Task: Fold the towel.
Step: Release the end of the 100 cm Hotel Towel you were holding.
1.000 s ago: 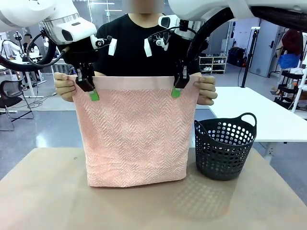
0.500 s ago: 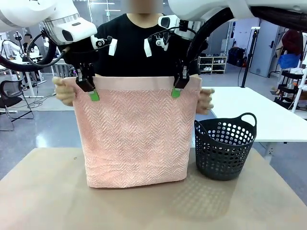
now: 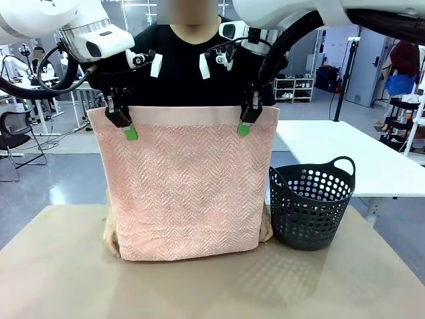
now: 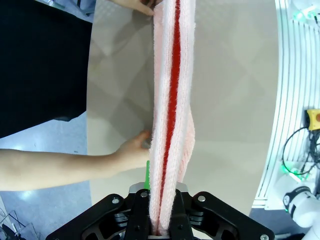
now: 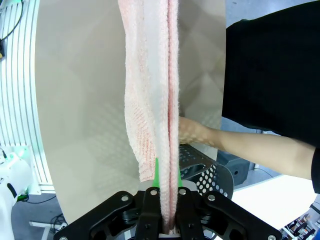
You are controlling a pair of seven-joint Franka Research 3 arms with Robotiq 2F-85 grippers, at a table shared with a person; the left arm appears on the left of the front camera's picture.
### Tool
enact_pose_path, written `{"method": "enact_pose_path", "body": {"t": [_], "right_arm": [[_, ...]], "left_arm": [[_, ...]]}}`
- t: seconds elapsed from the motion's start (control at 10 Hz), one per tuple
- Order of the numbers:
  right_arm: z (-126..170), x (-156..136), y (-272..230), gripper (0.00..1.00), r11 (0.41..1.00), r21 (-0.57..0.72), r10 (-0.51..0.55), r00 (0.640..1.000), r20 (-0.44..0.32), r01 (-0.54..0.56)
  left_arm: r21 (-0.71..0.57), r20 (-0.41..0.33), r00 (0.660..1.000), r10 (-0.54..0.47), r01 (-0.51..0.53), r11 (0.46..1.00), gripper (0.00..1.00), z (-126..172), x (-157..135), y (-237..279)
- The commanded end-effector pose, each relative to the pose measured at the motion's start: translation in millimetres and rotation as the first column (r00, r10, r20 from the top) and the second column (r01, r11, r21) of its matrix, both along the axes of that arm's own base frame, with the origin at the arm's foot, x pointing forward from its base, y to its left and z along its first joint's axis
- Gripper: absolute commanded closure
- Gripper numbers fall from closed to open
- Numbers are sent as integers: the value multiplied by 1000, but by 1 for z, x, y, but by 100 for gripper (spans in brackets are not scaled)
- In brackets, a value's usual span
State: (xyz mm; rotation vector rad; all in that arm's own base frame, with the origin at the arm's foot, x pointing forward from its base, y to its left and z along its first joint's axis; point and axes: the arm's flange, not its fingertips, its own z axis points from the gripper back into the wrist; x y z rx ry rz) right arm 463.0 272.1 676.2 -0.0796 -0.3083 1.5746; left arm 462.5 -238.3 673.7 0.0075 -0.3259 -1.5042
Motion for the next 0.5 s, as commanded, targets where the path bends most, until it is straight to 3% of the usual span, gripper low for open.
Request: {"method": "enact_pose_path", "body": {"t": [0.0, 0.4], "right_arm": [[0, 0, 0, 100, 1000, 0, 0, 1000, 1, 0], [0, 0, 0, 100, 1000, 0, 0, 1000, 1, 0]], "left_arm": [[5, 4, 1000, 1, -1, 1000, 97, 1, 0, 1], [5, 4, 1000, 1, -1, 1000, 97, 1, 0, 1]]}}
